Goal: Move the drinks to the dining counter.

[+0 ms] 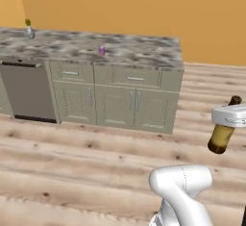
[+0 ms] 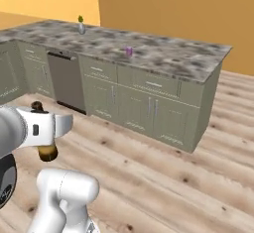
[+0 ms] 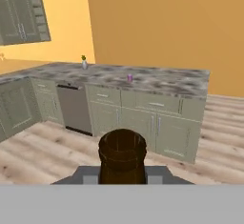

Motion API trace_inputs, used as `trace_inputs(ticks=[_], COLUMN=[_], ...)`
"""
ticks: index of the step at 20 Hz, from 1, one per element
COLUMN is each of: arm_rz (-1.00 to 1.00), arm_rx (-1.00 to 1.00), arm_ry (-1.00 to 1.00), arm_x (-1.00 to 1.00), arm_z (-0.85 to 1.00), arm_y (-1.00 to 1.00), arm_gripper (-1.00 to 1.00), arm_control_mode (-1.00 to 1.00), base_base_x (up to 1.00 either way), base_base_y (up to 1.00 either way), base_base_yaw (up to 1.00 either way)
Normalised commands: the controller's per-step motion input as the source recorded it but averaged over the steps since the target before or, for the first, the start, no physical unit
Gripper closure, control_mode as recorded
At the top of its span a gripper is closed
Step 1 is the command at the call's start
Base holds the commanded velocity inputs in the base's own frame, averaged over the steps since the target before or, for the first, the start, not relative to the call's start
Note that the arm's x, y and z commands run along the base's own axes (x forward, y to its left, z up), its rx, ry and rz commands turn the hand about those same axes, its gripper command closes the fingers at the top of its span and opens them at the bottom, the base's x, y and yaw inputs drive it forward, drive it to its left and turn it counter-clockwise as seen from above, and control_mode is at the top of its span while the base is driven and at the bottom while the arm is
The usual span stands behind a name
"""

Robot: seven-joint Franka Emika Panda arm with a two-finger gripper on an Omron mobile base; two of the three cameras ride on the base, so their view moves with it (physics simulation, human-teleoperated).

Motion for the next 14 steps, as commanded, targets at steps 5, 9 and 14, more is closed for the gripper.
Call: trace_inputs(ticks=[5,9,14], arm_rz=[0.0,0.0,0.0], arm_rx=[0.0,0.0,0.0], arm_ry=[0.0,0.0,0.0], arm_x=[0.0,0.0,0.0], arm_z=[0.0,0.0,0.0], arm_y=[0.0,0.0,0.0], arm_gripper=[1.0,1.0,1.0], arm_control_mode=[1.0,1.0,1.0], base_base_x=[1.0,1.0,1.0], base_base_y=[0.6,0.44,0.13], base_base_yaw=[-0.33,-0.32,-0.47])
